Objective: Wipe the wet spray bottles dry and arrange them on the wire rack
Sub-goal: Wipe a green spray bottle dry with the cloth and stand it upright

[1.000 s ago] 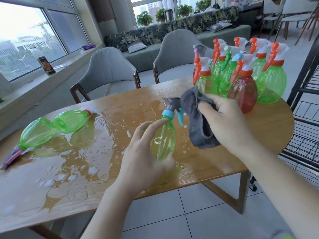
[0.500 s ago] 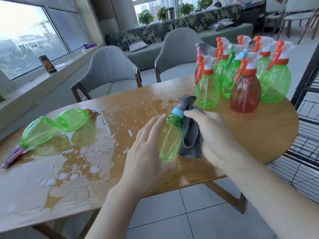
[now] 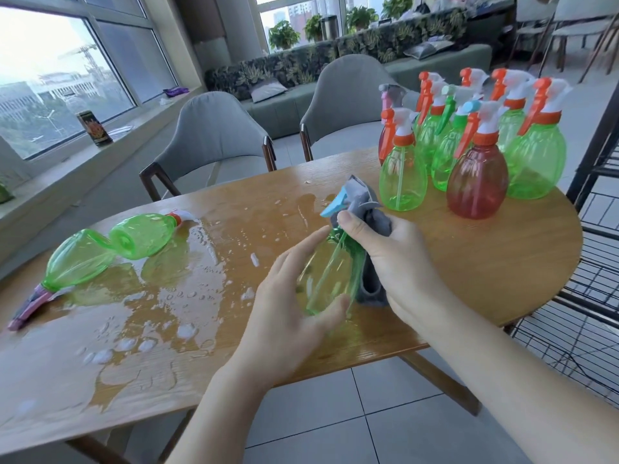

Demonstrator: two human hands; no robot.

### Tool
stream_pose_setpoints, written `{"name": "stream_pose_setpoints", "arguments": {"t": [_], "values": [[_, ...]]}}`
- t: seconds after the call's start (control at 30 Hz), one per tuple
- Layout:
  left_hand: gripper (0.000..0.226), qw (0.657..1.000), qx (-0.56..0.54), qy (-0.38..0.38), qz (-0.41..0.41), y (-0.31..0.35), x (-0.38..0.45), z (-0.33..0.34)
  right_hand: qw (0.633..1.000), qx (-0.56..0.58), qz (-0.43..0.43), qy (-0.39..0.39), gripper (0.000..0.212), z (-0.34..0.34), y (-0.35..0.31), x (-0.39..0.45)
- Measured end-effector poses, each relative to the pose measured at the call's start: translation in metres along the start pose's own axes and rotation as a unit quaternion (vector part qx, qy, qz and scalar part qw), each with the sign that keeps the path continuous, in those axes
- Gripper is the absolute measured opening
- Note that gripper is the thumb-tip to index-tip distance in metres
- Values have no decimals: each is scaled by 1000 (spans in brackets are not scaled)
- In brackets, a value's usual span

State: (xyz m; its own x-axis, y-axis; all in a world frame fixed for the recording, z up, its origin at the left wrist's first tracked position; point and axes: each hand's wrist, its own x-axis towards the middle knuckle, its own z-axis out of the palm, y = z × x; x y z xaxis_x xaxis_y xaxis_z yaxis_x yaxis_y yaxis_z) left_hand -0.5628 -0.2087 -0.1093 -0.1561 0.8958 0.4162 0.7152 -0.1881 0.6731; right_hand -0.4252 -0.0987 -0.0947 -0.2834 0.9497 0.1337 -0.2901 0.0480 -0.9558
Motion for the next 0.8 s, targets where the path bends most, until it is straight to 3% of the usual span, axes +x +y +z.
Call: {"name": "stream_pose_setpoints", "arguments": {"t": [0.1, 0.2, 0.3, 0.4, 0.53, 0.63, 0.8], "values": [[91, 985, 157, 71, 33, 3, -5, 17, 999, -17, -24, 16, 30, 2, 3, -2], [98, 978, 198, 54, 44, -1, -8, 20, 1000, -6, -20, 7, 30, 1, 1, -2], [98, 998, 56, 32, 7, 0, -8, 7, 1000, 9, -13, -26, 17, -4, -1, 5], [88, 990, -120, 11, -76, -1, -2, -11, 996, 37, 8, -76, 16, -9, -2, 11], [77, 975, -175, -80, -114, -5, 5, -21, 997, 10, -4, -82, 25, -7, 3, 10], [77, 986, -136, -62, -78, -4, 5, -16, 995, -72, -47, -43, 32, -2, 4, 3], [90, 997, 44, 61, 3, -6, -3, 8, 983, -151, -102, -12, 28, 8, -7, -7]]}}
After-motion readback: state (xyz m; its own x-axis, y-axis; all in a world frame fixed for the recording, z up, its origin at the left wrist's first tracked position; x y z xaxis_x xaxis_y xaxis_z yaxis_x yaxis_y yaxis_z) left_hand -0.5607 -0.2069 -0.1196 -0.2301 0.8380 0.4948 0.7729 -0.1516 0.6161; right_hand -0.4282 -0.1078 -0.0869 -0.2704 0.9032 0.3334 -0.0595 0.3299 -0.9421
